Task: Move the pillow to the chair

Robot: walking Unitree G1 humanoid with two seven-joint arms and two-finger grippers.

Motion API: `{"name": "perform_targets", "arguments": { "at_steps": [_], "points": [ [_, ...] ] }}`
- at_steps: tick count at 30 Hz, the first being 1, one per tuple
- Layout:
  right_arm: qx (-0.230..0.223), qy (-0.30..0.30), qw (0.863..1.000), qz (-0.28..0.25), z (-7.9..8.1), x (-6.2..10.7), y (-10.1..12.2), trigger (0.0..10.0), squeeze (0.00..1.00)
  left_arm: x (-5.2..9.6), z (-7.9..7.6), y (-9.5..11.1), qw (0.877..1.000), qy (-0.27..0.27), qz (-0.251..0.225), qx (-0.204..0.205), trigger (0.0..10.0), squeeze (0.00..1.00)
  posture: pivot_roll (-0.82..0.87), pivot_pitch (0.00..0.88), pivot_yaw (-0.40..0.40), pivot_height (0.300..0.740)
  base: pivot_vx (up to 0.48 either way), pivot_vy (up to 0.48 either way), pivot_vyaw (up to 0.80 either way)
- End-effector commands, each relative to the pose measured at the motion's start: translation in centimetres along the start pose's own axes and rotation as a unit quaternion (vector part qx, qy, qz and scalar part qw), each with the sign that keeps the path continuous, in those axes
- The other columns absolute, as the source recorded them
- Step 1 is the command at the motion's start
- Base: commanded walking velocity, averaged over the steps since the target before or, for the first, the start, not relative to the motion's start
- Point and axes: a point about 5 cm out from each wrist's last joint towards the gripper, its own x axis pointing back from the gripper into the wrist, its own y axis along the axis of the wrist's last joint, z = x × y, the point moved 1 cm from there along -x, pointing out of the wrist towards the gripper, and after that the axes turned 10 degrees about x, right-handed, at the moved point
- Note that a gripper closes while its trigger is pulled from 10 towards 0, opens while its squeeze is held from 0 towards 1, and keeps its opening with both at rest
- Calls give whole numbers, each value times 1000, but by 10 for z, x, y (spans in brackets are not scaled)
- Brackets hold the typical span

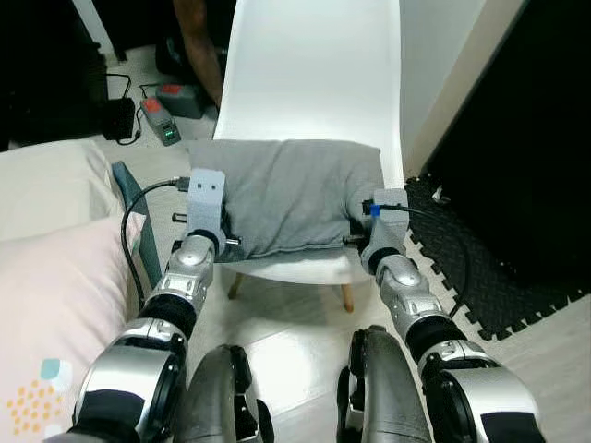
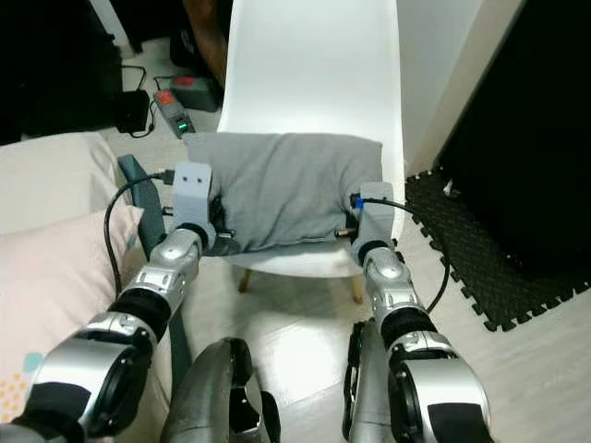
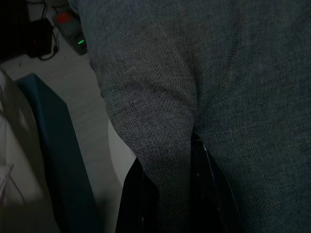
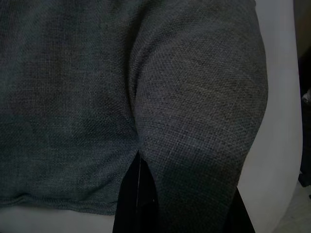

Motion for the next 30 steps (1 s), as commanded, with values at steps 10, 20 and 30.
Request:
{"name": "perform_targets", "arguments": {
  "at_steps": [10, 20, 30],
  "points": [
    [5, -59, 998, -14, -17, -10, 27, 10000, 0, -9, -4, 19, 1000, -1, -1, -9, 10000, 0, -15, 373, 76, 591, 0, 0, 0],
    [12, -90, 996, -26, -37, -16, 53, 10000, 0, -17, -11, 43, 1000, -3, -14, -12, 10000, 0, -11, 416, 103, 591, 0, 0, 0],
    [11, -90, 996, -28, -36, -16, 55, 10000, 0, -18, -13, 47, 1000, -11, -16, -16, 10000, 0, -6, 433, 111, 591, 0, 0, 0]
  ]
}}
